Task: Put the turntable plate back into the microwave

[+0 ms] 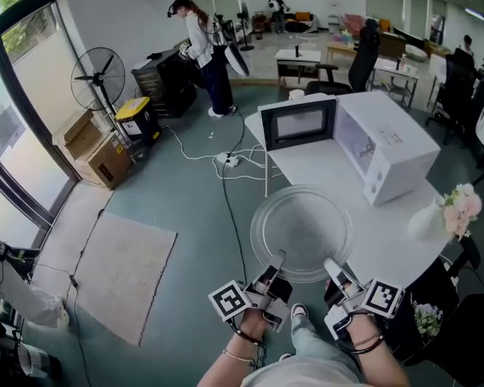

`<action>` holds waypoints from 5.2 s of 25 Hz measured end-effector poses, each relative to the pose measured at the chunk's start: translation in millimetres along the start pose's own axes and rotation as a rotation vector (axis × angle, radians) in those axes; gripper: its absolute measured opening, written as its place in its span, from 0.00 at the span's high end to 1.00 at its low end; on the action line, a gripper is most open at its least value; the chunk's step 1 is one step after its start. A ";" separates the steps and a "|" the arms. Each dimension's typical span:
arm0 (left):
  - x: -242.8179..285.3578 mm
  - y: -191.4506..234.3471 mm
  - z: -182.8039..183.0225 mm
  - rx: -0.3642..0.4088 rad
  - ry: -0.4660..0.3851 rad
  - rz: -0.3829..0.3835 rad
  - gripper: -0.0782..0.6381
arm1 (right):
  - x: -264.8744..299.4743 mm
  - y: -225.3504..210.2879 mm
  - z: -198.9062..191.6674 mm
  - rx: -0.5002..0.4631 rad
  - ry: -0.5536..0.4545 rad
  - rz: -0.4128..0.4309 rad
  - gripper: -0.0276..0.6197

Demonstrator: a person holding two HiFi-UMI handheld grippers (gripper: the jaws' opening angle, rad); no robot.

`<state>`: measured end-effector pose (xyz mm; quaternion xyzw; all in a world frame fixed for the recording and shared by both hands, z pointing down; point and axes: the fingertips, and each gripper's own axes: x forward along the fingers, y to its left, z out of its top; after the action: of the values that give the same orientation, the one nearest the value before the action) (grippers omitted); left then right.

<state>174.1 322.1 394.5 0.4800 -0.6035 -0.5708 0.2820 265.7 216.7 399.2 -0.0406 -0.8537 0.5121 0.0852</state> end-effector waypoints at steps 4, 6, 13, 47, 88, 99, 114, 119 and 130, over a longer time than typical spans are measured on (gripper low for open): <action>36.5 11.7 25.6 -0.008 -0.011 0.010 0.82 | 39.3 -3.4 28.8 0.020 0.011 0.037 0.84; 56.8 18.8 37.2 -0.013 -0.013 0.015 0.82 | 56.6 -9.3 44.7 0.036 0.012 0.028 0.84; 129.6 44.3 69.5 -0.023 -0.009 0.030 0.82 | 110.4 -34.8 103.0 0.036 0.018 0.023 0.83; 375.5 126.8 122.7 -0.126 0.500 0.018 0.82 | 213.0 -119.5 247.1 0.162 -0.400 -0.219 0.83; 452.2 187.4 100.9 -0.282 0.803 -0.012 0.84 | 233.8 -174.8 269.1 0.170 -0.669 -0.400 0.83; 452.9 193.6 92.8 -0.285 0.794 -0.015 0.84 | 216.3 -168.7 245.0 0.077 -0.615 -0.540 0.82; 464.9 203.8 82.0 -0.262 0.769 -0.016 0.84 | 159.9 -181.5 245.0 -0.307 -0.591 -1.054 0.84; 466.2 211.7 80.8 -0.289 0.745 0.008 0.84 | 153.2 -194.0 244.1 -0.303 -0.619 -1.124 0.88; 479.9 229.9 73.8 -0.271 0.736 -0.005 0.84 | 155.9 -224.4 246.5 -0.341 -0.607 -1.186 0.94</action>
<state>-133.1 -105.4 501.5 0.6123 -0.3800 -0.4359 0.5391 70.5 -78.7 499.5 0.5661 -0.7863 0.2261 0.1007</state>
